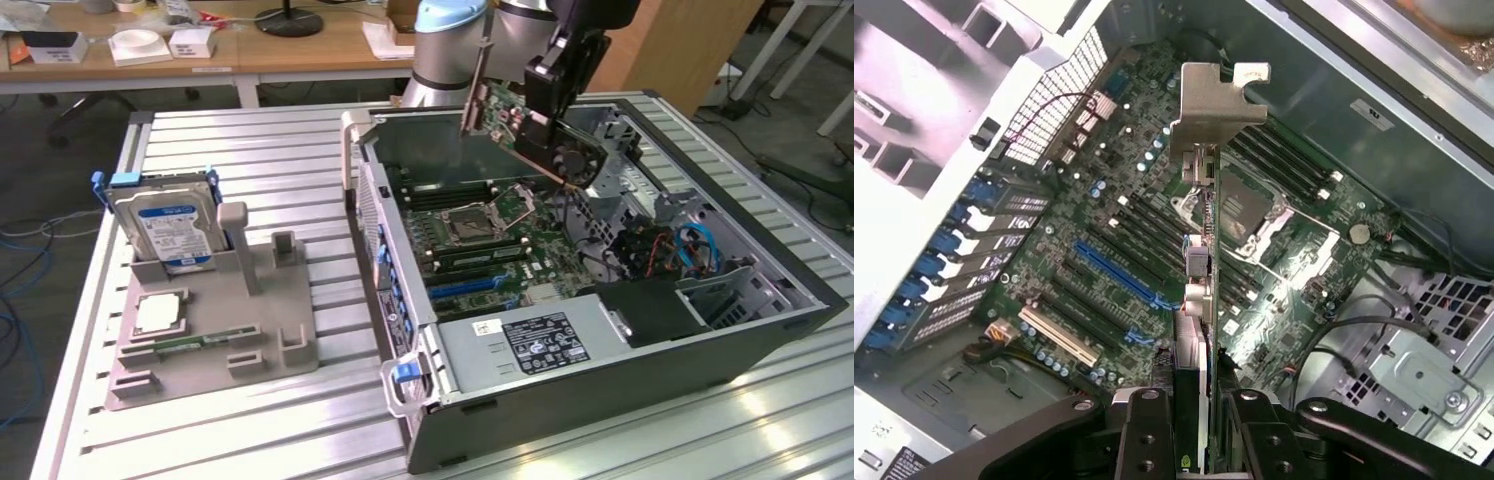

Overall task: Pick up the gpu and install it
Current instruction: 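Insert the gpu into the slot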

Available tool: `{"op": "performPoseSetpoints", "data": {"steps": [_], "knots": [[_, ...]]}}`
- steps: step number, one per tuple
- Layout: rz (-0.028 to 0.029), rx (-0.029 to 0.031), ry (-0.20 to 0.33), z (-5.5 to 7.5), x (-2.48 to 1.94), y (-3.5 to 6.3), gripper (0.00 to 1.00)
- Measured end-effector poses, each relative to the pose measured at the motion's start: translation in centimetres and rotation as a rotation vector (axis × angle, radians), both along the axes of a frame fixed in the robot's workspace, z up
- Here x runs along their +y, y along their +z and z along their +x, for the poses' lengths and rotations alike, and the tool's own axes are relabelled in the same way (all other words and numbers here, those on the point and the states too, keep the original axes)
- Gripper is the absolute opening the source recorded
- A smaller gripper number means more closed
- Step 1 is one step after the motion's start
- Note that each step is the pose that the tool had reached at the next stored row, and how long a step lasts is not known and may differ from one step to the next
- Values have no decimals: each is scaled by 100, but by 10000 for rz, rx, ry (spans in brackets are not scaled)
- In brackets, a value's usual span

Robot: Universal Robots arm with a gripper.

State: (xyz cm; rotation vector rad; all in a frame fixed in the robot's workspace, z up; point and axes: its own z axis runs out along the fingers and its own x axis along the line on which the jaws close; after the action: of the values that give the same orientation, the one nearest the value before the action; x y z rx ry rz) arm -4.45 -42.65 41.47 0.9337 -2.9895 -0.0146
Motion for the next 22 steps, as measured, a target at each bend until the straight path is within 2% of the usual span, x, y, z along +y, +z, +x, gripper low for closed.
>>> {"op": "performPoseSetpoints", "data": {"steps": [22], "knots": [[29,0,1076,0,-3,0,26]]}}
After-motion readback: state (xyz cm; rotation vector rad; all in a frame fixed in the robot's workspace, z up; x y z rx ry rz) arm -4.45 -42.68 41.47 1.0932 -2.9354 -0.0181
